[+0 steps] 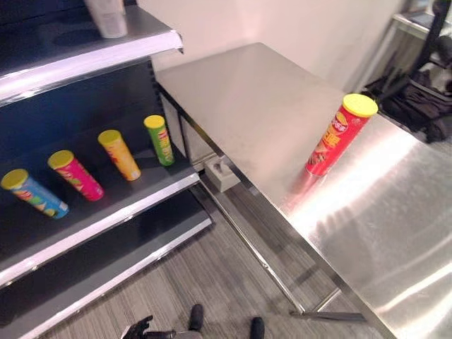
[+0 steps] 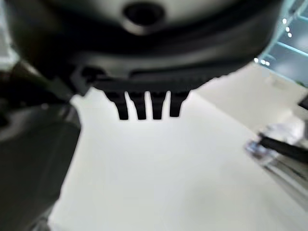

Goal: Put the goods on the table back onto the shelves and tidy them up.

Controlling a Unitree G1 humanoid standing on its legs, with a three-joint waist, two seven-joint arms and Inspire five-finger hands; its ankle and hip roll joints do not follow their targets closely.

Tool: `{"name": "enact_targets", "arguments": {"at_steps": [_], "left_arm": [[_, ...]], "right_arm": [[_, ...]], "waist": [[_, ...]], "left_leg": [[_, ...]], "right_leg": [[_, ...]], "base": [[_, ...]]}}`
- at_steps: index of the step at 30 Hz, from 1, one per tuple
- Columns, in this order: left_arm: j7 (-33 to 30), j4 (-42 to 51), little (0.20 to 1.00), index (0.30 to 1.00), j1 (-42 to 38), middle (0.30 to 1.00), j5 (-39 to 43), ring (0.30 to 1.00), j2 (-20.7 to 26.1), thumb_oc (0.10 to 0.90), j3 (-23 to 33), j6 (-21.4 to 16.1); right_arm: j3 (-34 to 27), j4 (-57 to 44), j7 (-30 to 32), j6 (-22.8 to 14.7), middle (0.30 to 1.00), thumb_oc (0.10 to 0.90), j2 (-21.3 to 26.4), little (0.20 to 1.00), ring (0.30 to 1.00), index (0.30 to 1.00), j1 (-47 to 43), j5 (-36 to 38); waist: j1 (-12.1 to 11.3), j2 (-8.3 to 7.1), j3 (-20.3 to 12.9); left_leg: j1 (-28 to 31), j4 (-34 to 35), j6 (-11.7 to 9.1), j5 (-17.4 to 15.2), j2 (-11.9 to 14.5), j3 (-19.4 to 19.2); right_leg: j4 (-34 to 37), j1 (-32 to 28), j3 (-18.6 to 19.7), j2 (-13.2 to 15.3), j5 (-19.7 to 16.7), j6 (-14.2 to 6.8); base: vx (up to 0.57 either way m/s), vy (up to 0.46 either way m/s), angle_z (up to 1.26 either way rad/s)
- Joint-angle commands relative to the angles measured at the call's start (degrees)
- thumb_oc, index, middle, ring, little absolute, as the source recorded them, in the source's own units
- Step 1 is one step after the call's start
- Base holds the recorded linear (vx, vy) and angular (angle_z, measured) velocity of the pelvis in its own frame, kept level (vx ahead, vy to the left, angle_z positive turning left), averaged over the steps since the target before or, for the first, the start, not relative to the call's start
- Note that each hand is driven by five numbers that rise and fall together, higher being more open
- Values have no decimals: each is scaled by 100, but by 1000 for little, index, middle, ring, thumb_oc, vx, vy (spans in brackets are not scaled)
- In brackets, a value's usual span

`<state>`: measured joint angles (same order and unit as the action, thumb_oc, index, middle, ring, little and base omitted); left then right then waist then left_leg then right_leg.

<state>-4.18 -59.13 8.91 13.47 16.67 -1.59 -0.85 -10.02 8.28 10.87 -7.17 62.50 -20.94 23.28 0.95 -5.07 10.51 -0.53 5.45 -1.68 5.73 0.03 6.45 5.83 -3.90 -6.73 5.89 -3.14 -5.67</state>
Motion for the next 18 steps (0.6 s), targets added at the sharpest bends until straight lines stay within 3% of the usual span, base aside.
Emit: {"name": "enact_targets", "arguments": {"at_steps": [1,9,18], "left_arm": [[56,54,900,900,-283,900,28,900,336,800,-9,-218],[27,51,900,900,-229,900,-90,900,346,800,16,-217],[26,34,900,900,-212,900,-133,900,305,800,-38,-257]], "right_arm": [[-34,90,23,-354,900,800,487,900,900,900,-669,168],[461,12,-179,-152,900,800,425,900,900,900,-637,-435],[974,69,-563,-107,900,800,410,900,900,900,-587,-401]], "waist": [[-224,-127,-462],[-241,-101,-459],[-254,-140,-427]], "left_leg": [[74,-45,-413,-468,359,-566],[186,-45,-346,-592,298,-690],[133,-45,-341,-616,291,-784]], "right_leg": [[-83,91,16,-258,294,-127],[-83,83,145,-150,247,-185],[-83,179,123,-54,181,-252]], "base": [[55,87,-4],[35,72,0],[15,22,-10]]}}
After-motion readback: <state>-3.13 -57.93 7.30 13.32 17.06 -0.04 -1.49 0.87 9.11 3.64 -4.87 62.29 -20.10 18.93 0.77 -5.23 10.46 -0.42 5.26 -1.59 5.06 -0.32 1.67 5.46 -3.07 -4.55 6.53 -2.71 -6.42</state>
